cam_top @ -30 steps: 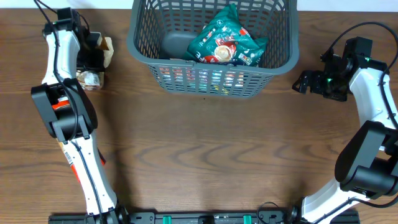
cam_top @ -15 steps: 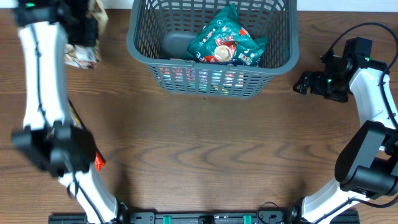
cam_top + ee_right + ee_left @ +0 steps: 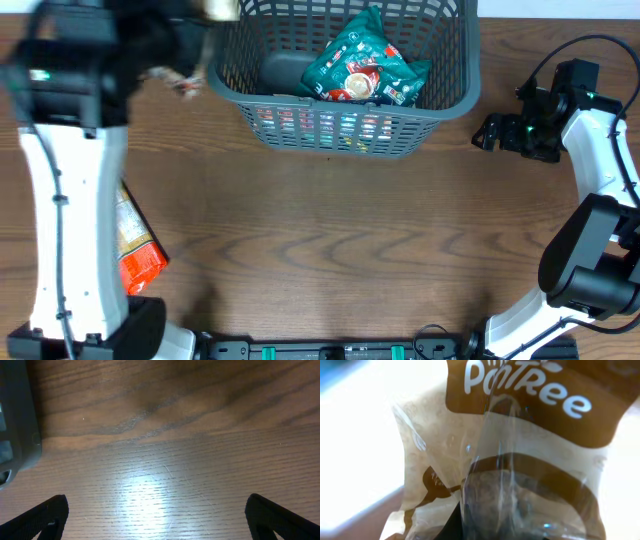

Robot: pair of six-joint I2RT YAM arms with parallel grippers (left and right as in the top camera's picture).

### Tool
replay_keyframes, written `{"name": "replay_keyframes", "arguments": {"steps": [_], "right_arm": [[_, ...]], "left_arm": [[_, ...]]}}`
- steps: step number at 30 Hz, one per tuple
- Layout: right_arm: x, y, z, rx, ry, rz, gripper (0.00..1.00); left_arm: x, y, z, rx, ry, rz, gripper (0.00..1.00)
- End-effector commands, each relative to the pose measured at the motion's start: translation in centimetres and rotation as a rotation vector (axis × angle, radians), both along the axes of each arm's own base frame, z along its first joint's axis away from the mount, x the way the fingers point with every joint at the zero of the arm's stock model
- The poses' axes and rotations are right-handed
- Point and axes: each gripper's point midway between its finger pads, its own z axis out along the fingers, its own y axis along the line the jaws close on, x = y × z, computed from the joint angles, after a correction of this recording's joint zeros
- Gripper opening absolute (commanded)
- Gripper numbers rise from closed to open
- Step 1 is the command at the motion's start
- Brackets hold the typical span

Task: Pack container
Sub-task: 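Lift the Panatree bag with left gripper and release into basket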

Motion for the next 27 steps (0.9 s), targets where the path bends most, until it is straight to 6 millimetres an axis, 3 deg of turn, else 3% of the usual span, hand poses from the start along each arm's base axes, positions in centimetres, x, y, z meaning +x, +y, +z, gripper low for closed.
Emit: {"name": "replay_keyframes", "arguments": {"steps": [1,4,8,11,15,17,20,22,23,24,25,27], "right_arm": [[0.0,0.2,0.1,-0.008,-0.003,0.022,0.99],[-0.1,0.3,0.1,-0.006,0.003,0.022,0.99],[-0.3,0.3,0.1,-0.003,0.009,0.022,0.99],[-0.3,0.4,0.1,-0.002,0.011,0.022,0.99],[-0.3,0.5,0.1,0.005,0.009,0.024,0.99],[-0.4,0.5,0.1,0.008,0.012,0.024,0.99],[-0.6,0.6,0.0,0.011,0.022,0.024,0.99],[-0.8,0.7,0.0,0.013,0.028,0.024,0.99],[-0.8,0.7,0.0,0.013,0.029,0.024,0.99],[-0.8,0.7,0.0,0.014,0.03,0.024,0.99],[-0.8,0.7,0.0,0.014,0.03,0.024,0.99],[-0.8,0.7,0.0,0.013,0.029,0.024,0.99]], "left_arm": [[0.1,-4.5,1.0,0.186,-0.133,-0.185,0.06],[0.9,-7.9,0.9,0.298,-0.221,-0.321,0.06],[2.8,-10.6,-1.7,0.41,-0.245,-0.439,0.06],[4.9,-11.7,-5.4,0.421,-0.18,-0.459,0.06],[7.6,-12.7,-12.1,0.445,-0.051,-0.485,0.08],[8.5,-13.1,-15.4,0.454,0.01,-0.498,0.11],[9.1,-13.4,-18.6,0.449,0.078,-0.496,0.17],[9.1,-13.4,-19.5,0.451,0.103,-0.498,0.28],[9.1,-13.4,-19.9,0.452,0.112,-0.499,0.42],[9.1,-13.3,-19.9,0.448,0.116,-0.492,0.64],[9.2,-13.2,-19.9,0.442,0.12,-0.472,0.76],[9.2,-13.0,-19.1,0.424,0.114,-0.444,0.86]]}}
